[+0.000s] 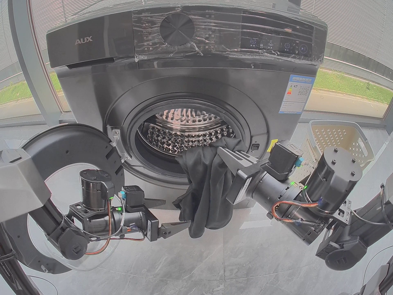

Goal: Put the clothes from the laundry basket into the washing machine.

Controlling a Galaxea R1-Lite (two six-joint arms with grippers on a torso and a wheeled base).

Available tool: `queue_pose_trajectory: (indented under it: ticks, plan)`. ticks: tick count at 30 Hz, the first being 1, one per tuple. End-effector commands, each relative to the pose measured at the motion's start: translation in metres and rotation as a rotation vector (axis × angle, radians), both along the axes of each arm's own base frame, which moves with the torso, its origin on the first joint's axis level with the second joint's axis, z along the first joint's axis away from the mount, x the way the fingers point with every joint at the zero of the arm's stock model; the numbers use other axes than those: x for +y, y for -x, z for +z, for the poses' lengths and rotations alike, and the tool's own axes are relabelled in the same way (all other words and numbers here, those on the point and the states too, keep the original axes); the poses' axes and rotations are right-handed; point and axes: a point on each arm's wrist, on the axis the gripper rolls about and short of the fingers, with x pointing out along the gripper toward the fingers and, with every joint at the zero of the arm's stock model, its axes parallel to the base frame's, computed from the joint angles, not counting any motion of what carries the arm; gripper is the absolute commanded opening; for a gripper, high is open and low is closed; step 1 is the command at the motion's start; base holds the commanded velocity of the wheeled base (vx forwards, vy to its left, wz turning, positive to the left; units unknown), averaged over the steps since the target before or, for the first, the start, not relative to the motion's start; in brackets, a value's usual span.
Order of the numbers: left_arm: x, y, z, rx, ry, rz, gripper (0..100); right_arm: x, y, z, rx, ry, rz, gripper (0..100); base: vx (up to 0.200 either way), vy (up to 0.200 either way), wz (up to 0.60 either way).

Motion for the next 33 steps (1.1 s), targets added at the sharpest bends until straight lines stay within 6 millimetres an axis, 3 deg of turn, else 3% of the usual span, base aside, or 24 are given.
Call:
queue_pose_trajectory:
  ticks: [1, 13, 24, 25, 33]
  plan:
    - [-0.003, -0.008, -0.013, 0.022, -0.009, 0.010, 100, 0.002, 0.004, 0.000, 0.001, 0.000, 0.012, 0, 0.000, 0.000, 0.00]
    - [-0.010, -0.019, -0.023, 0.013, -0.005, 0.007, 100, 0.003, 0.005, 0.000, -0.001, 0.001, 0.023, 0, 0.000, 0.000, 0.00]
    - [-0.023, -0.043, -0.041, -0.063, 0.045, 0.010, 100, 0.006, 0.008, 0.000, -0.003, -0.004, 0.032, 0, 0.000, 0.000, 0.00]
    - [-0.023, -0.043, -0.042, -0.067, 0.047, 0.008, 0, 0.006, 0.009, 0.001, -0.008, -0.008, 0.033, 0, 0.000, 0.000, 0.00]
    - [-0.033, -0.048, -0.041, -0.118, 0.091, -0.007, 0, 0.003, 0.010, -0.004, 0.001, 0.003, 0.035, 0, 0.000, 0.000, 0.00]
